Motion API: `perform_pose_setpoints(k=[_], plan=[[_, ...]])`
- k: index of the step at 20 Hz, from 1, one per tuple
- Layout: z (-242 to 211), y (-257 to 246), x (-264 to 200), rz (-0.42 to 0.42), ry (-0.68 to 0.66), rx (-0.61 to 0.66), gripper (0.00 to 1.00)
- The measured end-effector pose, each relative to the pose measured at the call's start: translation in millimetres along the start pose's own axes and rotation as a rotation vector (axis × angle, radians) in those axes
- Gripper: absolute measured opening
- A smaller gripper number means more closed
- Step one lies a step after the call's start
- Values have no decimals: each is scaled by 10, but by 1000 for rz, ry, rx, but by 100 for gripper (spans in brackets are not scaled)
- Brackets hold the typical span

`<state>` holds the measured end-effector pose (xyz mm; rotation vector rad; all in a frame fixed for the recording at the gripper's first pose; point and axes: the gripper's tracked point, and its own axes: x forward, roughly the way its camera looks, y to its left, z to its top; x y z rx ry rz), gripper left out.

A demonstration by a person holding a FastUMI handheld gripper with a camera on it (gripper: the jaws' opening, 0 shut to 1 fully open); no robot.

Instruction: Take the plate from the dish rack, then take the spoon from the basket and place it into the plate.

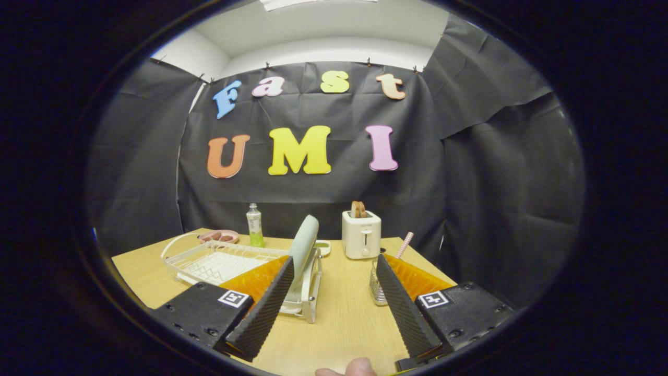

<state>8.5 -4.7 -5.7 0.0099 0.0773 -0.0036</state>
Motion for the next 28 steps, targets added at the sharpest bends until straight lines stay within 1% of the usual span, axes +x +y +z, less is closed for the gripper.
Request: perform_pose_setpoints(k=[4,6,9,11,13,16,17,21,24,26,28], plan=[[106,89,52,25,25,-37,100],[143,102,146,37,71,-25,100],[218,219,295,85,158,-28,100],[346,266,392,107,206,-13,100],[512,298,516,115,235,-26,100],[684,446,728,165,323,-18,100],[718,427,850,153,360,-19,100],[605,492,1285,142,546,-8,100],[449,541,1556,120,646,41,100],[295,590,1728,126,705,71,100],[94,647,1798,137,782,117,96]])
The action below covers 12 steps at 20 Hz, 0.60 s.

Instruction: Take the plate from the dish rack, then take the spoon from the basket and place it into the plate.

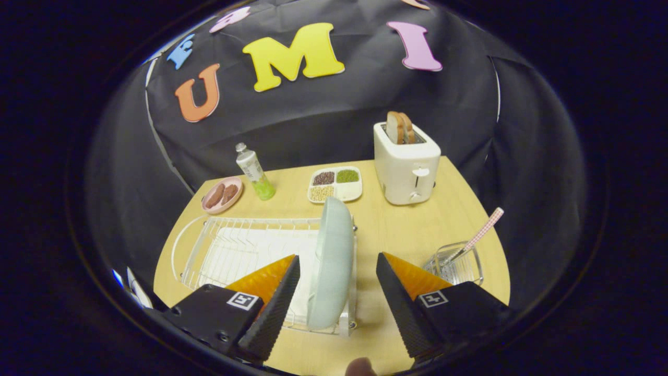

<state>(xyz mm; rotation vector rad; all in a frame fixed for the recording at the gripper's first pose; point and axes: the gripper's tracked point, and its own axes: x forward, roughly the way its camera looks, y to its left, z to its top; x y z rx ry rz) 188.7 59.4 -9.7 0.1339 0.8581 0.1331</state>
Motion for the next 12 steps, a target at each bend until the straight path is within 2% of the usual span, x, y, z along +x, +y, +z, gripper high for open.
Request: perform_pose_setpoints(k=[3,5,7,9,12], plan=[[-31,-24,202,9,59,47,81],[-40,44,268,22,83,74,65],[-21,7,255,-39,86,55,51],[-21,-2,260,-90,98,39,43],[-20,5,245,-159,110,17,41]])
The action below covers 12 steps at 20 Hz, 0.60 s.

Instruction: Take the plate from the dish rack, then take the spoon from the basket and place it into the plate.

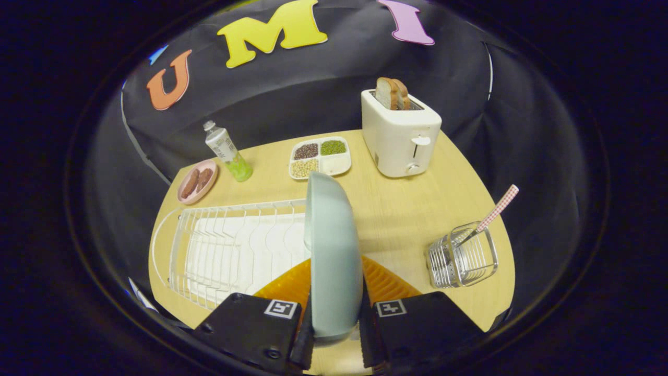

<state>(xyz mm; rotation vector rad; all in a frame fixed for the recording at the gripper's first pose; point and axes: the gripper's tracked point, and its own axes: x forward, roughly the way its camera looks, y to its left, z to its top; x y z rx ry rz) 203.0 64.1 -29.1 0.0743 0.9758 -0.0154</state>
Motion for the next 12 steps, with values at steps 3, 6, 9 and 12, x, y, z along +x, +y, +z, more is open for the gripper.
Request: perform_pose_setpoints(k=[3,6,9,12], plan=[[46,-14,-50,-86,2,-43,38],[242,-91,-162,-197,-60,-76,36],[312,-92,-258,-249,-102,-81,33],[315,-81,-258,-258,-105,-62,33]])
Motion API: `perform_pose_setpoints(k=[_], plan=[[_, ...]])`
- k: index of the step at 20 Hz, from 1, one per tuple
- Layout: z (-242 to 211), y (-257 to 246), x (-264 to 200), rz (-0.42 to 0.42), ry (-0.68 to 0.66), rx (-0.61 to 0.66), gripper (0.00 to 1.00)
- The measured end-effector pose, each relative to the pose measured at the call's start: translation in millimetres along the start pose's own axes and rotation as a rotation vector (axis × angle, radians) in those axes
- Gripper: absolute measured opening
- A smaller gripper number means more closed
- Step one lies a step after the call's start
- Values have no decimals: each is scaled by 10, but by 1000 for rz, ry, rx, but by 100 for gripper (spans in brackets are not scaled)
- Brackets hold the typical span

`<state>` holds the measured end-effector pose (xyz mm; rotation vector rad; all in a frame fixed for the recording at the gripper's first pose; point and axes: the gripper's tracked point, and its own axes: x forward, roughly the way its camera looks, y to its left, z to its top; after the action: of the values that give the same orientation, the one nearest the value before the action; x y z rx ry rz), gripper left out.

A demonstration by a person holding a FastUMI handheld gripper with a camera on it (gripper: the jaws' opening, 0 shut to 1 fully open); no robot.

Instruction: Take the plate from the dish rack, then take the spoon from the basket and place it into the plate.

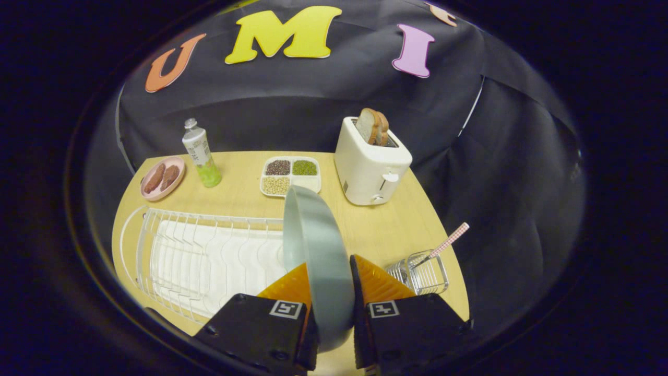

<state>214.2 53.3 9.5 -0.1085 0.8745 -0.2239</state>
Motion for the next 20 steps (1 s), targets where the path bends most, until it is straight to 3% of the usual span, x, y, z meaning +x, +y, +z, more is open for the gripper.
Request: perform_pose_setpoints(k=[8,10,12,15,20], plan=[[187,-75,-183,-71,-41,-10,32],[211,-34,-361,-44,-69,-7,32],[179,51,-548,35,-95,14,33],[-16,171,-855,225,-156,62,32],[-809,123,-1218,435,-212,111,32]])
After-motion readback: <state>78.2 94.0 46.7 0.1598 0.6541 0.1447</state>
